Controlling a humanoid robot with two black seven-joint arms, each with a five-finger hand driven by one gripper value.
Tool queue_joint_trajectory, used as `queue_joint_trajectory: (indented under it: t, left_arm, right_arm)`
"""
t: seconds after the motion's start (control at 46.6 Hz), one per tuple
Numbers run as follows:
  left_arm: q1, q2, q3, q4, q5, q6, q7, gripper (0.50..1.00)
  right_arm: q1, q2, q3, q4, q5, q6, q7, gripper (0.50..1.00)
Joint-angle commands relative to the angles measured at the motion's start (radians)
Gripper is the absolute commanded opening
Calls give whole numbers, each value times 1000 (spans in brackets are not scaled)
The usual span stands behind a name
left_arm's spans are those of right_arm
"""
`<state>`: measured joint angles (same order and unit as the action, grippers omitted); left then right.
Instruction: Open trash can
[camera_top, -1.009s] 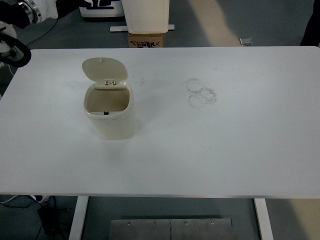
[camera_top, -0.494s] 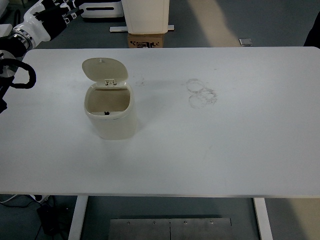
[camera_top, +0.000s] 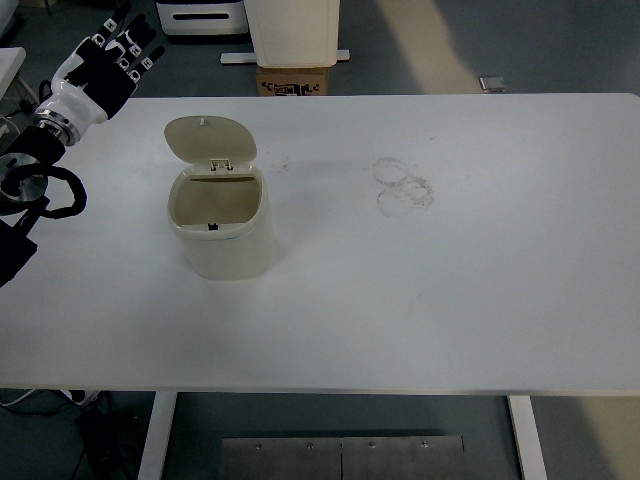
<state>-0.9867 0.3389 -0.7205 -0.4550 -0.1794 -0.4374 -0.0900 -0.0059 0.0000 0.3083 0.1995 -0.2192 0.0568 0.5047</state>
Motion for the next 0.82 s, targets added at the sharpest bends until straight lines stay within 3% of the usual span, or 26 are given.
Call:
queue_joint_trajectory:
  t: [0.0,0.794]
  left_arm:
    - [11,-9,0,6,0,-4,-4,1000]
    - [91,-44,-117,38,-8,0,-7,1000]
  right_arm:
    - [0,0,0,0,1,0,0,991]
    - [6,0,2,0,-8,0,2,991]
